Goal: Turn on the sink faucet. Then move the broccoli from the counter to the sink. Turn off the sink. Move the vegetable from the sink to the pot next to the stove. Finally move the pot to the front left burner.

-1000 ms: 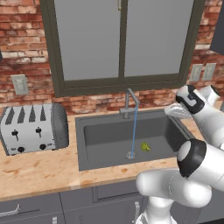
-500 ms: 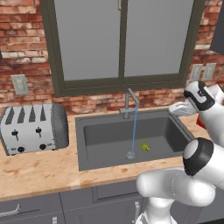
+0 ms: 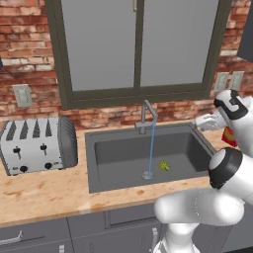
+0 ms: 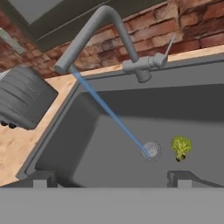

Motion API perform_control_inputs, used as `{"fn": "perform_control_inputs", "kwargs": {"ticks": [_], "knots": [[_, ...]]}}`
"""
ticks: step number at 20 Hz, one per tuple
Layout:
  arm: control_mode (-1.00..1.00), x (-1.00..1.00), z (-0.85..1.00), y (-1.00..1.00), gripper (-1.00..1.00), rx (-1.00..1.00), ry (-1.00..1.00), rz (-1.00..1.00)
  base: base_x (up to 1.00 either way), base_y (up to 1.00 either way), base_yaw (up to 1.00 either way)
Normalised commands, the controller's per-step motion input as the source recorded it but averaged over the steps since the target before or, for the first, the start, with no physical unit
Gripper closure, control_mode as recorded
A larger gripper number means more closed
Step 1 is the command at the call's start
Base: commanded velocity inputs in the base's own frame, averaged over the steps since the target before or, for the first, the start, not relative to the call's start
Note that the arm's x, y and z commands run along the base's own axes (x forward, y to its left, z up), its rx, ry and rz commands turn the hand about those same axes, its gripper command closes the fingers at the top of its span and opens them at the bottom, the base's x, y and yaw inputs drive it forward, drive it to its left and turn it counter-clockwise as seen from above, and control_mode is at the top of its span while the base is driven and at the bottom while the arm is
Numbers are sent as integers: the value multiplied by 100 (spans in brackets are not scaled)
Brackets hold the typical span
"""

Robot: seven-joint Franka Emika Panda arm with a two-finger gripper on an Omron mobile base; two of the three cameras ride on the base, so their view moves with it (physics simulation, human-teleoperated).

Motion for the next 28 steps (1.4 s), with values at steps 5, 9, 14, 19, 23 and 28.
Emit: {"fn": "perform_control_inputs", "kwargs": {"ticks": [5,9,14,19,23,28], "knots": [[-100,0,-1,-1,-100,0,-17,7,0,0,0],[-100,0,-2,0,-100,0,-14,13,0,0,0],[-100,0,0,0,-100,0,-17,14,0,0,0],[-100,14,0,1,-100,0,-17,15,0,0,0],[-100,22,0,8,-100,0,-18,17,0,0,0],[-100,25,0,15,-100,0,-18,16,0,0,0]]}}
